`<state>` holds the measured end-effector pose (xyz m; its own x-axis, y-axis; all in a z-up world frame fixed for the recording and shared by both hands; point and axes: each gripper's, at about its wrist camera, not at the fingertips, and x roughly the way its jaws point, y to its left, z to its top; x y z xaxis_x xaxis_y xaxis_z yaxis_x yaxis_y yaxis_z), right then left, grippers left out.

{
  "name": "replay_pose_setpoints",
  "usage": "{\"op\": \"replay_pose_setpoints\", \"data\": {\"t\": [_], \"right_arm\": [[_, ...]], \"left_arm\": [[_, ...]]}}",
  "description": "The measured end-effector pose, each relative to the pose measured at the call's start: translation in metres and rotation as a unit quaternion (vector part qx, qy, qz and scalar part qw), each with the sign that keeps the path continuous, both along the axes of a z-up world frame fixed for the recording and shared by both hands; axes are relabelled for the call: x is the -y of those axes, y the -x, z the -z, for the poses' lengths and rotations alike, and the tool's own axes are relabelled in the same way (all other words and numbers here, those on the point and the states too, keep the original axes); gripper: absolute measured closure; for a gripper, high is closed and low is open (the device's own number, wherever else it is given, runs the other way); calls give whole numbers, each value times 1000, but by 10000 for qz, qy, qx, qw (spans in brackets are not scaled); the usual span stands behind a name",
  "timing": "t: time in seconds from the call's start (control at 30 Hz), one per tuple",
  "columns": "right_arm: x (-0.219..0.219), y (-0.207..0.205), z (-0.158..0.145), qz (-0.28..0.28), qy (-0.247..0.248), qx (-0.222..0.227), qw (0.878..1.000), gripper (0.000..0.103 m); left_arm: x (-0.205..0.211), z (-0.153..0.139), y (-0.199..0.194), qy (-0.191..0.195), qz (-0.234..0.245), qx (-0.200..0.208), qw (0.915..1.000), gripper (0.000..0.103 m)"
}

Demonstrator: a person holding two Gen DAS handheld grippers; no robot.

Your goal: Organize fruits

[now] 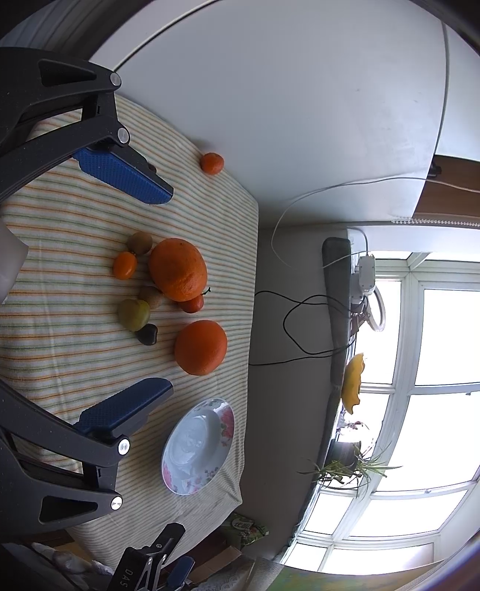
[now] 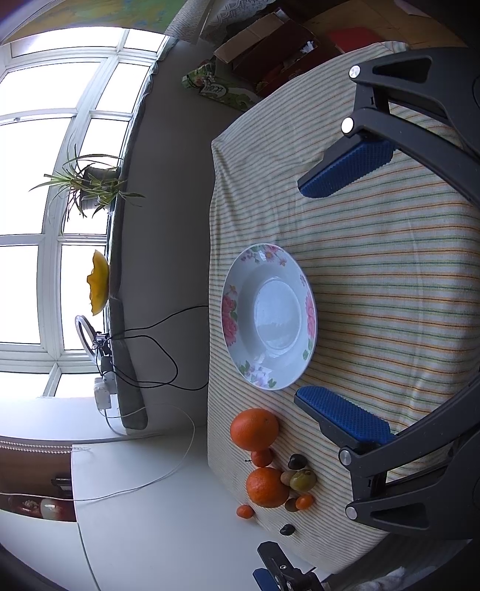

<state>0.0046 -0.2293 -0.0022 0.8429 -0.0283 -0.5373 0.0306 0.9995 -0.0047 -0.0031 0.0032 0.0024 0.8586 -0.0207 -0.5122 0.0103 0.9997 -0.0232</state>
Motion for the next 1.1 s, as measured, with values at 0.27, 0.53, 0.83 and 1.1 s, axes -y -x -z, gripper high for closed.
{"op": "replay_pose_setpoints", "data": {"t": [0.27, 0.53, 0.83, 1.1], "right_arm": [[-2, -1, 1, -23, 6, 2, 10000, 0], [-5, -2, 3, -66, 24, -19, 10000, 0], [-14, -8, 8, -268, 25, -74, 9996, 0], [-29, -17, 12, -600, -25, -112, 9981, 0]], "left_arm": [[-2, 1, -1, 15, -18, -4, 10000, 8], [-5, 3, -2, 48, -17, -28, 10000, 8], [-20, 11, -6, 114, -153, -124, 9997, 8], [-39, 19, -7, 174, -298, -196, 9992, 8]]}}
